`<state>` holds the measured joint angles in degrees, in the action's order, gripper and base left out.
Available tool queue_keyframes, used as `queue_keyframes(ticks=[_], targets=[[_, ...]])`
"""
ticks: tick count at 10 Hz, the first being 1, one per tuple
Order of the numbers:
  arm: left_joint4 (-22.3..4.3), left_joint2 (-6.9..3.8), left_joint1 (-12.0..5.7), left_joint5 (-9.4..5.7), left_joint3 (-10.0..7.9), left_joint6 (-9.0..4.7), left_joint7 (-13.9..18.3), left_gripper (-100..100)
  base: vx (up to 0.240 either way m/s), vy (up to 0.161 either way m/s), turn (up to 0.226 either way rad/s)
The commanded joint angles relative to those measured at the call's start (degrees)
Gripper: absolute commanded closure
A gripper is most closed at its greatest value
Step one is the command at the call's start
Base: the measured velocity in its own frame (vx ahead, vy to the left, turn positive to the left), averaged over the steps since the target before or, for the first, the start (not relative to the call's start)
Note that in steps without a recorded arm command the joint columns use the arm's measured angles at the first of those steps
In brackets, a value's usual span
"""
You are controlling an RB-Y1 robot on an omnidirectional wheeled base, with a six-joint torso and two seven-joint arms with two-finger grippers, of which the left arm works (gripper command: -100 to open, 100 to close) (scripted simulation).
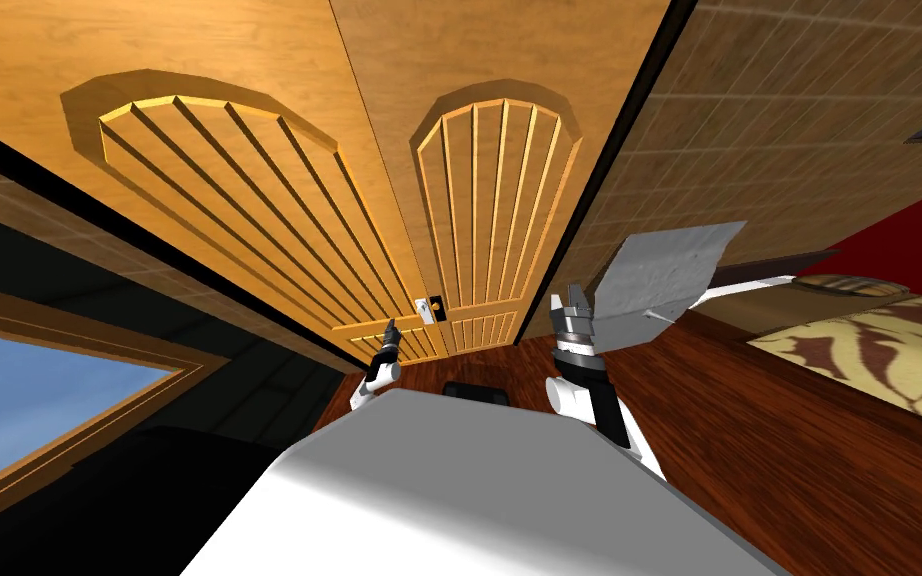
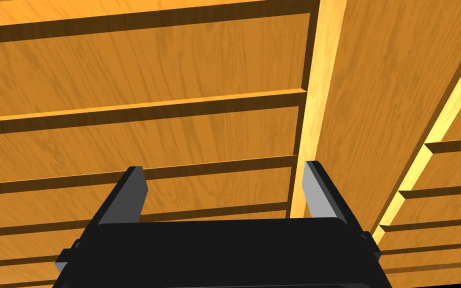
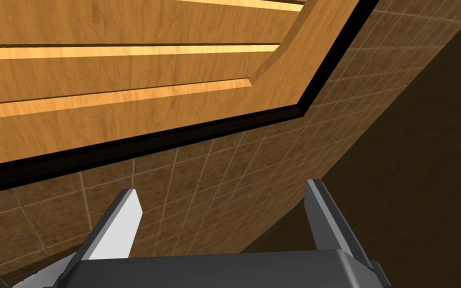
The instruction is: Pull the door open
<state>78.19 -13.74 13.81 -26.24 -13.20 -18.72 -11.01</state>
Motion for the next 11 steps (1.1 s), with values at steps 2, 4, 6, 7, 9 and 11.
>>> queue_keyframes(ticks=[2, 4, 6, 7, 9, 11], targets=[[0.82, 1.0, -2.34, 0.38, 2.13, 0.34, -0.01, -100, 0.223, -0.016, -0.173], [0.38, 1.01, -2.76, 0.43, 2.4, -0.03, 0.11, -100, 0.161, -0.108, -0.116], [0.38, 1.01, -2.76, 0.43, 2.4, -0.03, 0.11, 100, -0.022, 0.019, 0.008], [0.38, 1.01, -2.76, 0.43, 2.4, -0.03, 0.11, 100, -0.032, 0.016, -0.028], [0.38, 1.01, -2.76, 0.43, 2.4, -0.03, 0.11, 100, -0.015, 0.001, -0.004], [-0.13, 0.55, -1.77, 0.29, 1.65, -0.03, 0.2, 100, -0.061, 0.015, 0.022]])
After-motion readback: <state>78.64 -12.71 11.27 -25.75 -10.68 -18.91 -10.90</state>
